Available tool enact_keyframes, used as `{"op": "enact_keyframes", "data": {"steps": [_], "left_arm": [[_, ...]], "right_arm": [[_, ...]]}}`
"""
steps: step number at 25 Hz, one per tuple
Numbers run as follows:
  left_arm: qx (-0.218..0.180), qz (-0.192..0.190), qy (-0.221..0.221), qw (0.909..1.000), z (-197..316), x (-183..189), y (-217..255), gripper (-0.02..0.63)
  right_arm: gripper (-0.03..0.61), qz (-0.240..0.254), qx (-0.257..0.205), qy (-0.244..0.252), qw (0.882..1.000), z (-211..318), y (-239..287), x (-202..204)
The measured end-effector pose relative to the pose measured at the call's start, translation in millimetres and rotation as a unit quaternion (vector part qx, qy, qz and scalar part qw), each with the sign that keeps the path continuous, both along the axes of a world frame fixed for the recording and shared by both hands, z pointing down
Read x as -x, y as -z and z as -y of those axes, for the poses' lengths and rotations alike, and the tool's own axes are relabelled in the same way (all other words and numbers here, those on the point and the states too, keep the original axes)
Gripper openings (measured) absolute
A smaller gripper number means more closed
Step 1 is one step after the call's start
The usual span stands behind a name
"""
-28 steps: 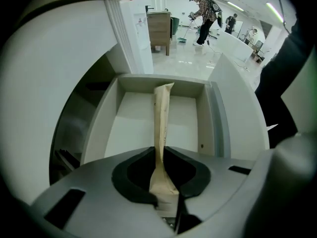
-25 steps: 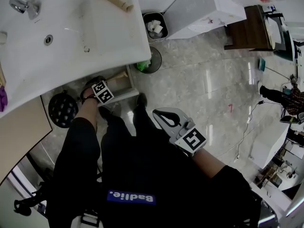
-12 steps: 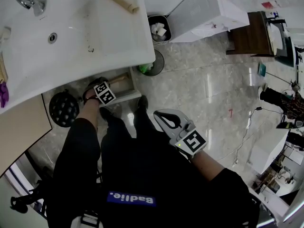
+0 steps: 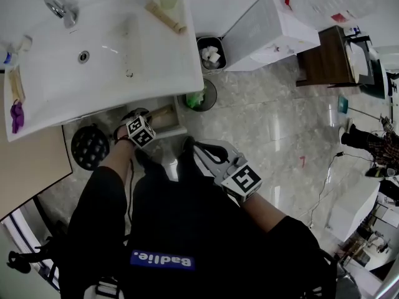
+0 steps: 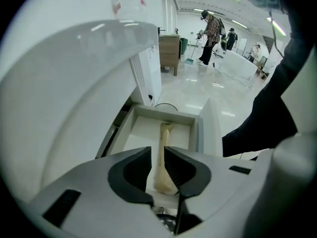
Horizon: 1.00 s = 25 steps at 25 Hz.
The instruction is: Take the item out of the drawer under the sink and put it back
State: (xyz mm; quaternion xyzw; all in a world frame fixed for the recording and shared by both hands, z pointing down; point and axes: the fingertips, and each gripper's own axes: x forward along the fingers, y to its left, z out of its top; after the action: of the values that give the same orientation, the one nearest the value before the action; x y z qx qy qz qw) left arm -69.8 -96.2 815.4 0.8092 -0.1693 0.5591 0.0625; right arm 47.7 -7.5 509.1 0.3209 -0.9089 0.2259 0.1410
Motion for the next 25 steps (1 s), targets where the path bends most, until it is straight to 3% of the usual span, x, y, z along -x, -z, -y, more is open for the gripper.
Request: {"op": "enact_keyframes", "data": {"steps": [11,18,23,25], "left_arm": [[-0.036,-0.094,0.062,0.9930,-31.9,3.6,128.4,0.064],[-0.058,-0.182,0.146,0.9706,-41.5,-1.2,211.7,0.064],[-0.108,-0.247,0.129,0.9544,-46.9,-9.6,287.2,0.063],[-0.127,-0.275,0.131,0.9438,-44.4,-10.1,315.8,0.063]], "right_arm": [[0.002,0.011,-0.035,0.021,0.999,23.0,26.9,20.3],[0.002,-0.006,-0.042,0.047,0.998,31.5,22.5,33.7],[0.002,-0.009,-0.064,0.063,0.996,40.8,37.6,48.7],[0.002,-0.005,-0.069,0.065,0.995,45.0,42.7,54.4]]}}
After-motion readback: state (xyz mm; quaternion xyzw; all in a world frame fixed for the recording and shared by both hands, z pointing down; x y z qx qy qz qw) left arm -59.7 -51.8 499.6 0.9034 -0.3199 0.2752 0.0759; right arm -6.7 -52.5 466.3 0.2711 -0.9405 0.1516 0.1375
